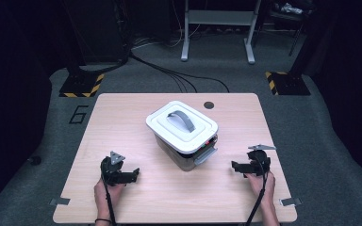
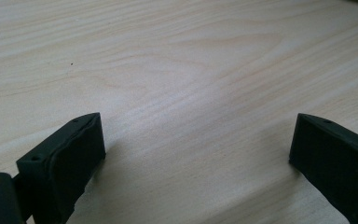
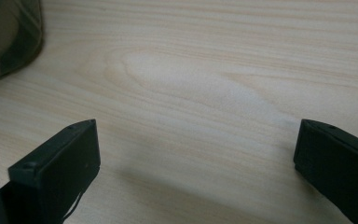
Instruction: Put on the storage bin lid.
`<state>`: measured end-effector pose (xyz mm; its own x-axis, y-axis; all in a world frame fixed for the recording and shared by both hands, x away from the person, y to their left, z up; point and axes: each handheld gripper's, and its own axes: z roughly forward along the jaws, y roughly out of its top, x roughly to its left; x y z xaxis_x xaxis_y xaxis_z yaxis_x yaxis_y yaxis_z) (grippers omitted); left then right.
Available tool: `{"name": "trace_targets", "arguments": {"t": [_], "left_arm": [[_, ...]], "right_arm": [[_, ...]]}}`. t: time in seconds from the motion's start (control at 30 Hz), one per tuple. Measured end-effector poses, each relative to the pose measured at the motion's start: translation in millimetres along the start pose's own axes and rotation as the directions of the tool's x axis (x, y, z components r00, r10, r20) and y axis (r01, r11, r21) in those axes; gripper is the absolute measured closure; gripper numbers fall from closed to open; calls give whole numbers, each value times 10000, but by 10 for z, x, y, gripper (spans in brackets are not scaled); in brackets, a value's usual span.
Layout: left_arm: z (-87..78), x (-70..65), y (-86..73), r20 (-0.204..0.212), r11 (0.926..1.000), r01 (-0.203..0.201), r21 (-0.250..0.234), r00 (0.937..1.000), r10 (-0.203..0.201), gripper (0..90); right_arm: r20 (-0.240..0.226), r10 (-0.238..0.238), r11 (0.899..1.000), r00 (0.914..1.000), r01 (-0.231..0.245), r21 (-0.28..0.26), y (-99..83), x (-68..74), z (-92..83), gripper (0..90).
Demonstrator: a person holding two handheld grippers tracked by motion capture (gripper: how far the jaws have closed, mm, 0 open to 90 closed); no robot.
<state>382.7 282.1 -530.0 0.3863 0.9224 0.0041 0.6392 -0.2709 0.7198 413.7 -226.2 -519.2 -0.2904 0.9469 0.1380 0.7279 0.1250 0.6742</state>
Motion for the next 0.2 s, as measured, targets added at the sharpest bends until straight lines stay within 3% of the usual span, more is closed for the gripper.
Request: {"name": "trace_targets", "arguments": {"t": [0.1,0.2], "left_arm": [[2,0,-1,0,10000,4,-21,10000,-4,32],[1,0,-1,0,10000,4,-21,10000,-4,32]], "right_arm": [[316,-174,9989,9993,188,-434,-58,-10,9,0],[544,-368,9980,9978,396,-499,-81,16,16,0]]}}
